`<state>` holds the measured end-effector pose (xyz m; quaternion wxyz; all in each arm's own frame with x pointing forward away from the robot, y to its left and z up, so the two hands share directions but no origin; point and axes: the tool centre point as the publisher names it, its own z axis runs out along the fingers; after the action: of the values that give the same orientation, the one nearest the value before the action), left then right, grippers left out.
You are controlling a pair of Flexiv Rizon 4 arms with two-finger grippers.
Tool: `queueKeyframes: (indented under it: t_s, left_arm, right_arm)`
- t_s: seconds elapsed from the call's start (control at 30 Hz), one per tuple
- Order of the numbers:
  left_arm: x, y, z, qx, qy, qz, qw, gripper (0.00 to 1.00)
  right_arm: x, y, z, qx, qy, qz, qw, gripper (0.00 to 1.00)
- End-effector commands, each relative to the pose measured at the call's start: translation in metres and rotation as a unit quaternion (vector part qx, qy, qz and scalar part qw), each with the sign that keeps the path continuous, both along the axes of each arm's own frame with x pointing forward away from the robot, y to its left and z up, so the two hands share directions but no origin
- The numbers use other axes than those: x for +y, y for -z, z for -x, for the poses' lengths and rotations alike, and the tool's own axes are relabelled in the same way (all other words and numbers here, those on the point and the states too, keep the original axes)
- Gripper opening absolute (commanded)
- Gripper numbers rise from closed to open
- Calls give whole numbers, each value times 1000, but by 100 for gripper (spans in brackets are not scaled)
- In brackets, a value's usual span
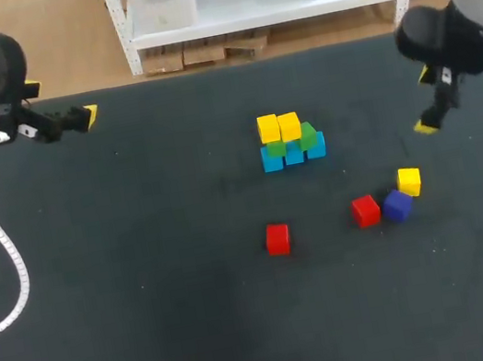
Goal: Place the blue cubes, place green cubes on the blue cubes, place the yellow cubes on the green cubes, then place the red cubes on the yellow cubes, and place purple cube on the red cubes.
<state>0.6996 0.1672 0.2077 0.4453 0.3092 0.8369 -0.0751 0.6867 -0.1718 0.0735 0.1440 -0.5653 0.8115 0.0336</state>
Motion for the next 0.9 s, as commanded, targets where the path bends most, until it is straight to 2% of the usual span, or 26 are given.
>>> queueKeyframes:
  t_s: [0.03, 0.23, 0.5, 0.9]
  left_arm:
    - [4, 0, -1, 0, 7, 5, 1000, 100]
    - [4, 0, -1, 0, 7, 5, 1000, 100]
    - [4, 0, -1, 0, 7, 5, 1000, 100]
    - [4, 0, -1, 0, 7, 5, 1000, 100]
  right_arm:
    - [6, 13, 9, 86, -117, -9, 989, 100]
    - [20, 31, 20, 98, -165, 11, 981, 100]
    - [22, 52, 21, 138, -166, 7, 976, 100]
    - [34, 74, 34, 152, -174, 14, 973, 100]
